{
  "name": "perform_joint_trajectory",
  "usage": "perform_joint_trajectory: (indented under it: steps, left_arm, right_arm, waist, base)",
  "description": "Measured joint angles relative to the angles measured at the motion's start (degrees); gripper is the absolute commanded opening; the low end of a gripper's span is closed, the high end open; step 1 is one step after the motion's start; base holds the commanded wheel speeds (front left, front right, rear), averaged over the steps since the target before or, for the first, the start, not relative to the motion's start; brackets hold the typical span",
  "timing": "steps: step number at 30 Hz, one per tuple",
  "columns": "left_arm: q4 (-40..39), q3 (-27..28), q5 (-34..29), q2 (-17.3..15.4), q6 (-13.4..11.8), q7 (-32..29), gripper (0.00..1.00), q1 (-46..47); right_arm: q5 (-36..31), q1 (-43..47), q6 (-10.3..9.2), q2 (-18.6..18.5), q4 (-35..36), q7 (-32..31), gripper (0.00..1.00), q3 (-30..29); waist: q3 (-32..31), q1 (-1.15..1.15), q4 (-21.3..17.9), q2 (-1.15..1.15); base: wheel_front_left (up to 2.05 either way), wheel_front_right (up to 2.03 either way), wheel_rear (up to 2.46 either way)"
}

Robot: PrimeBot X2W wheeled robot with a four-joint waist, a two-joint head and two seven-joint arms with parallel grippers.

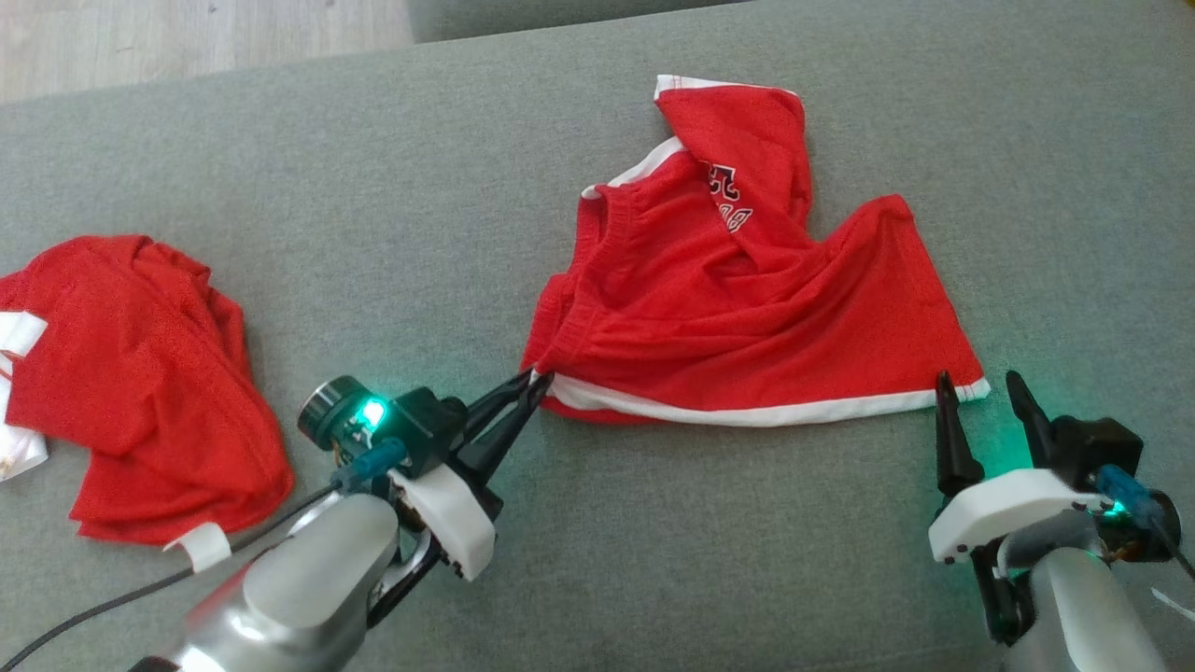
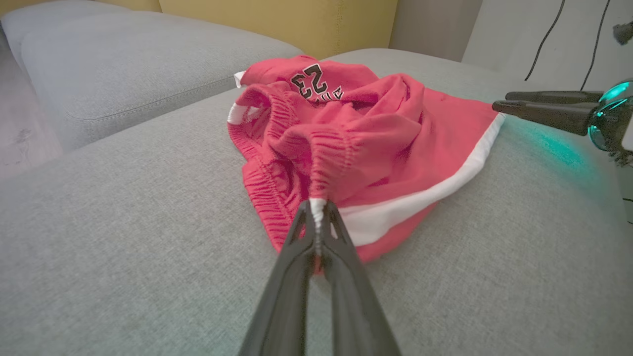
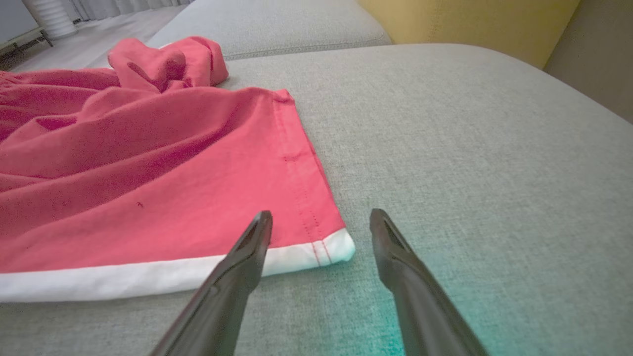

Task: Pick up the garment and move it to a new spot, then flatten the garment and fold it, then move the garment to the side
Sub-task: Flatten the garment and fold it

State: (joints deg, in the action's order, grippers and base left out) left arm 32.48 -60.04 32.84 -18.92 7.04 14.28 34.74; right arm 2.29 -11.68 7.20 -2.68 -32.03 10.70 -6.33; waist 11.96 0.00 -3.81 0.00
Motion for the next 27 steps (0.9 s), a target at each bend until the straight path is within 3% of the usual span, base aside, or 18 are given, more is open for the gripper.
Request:
perform_joint_trajectory:
  steps: [11, 27]
  left_arm:
    - [-0.4, 2.4, -1.7, 0.4, 0.0, 0.0, 0.0, -0.2]
    - [0.3, 3.1, -2.4, 1.1, 0.0, 0.0, 0.0, -1.2]
  right_arm:
    - [-2.3, -1.5, 0.0, 0.0, -3.9, -2.9, 1.0, -0.3]
    - [-3.9, -2.3, 0.0, 0.0, -4.1, -3.8, 1.0, 1.8]
  waist:
    - [0.0, 0.0, 0.3, 0.0]
    - [-0.4, 0.0, -0.2, 0.0]
  base:
    - [0.0, 0.0, 0.0]
    - [0.0, 0.0, 0.0]
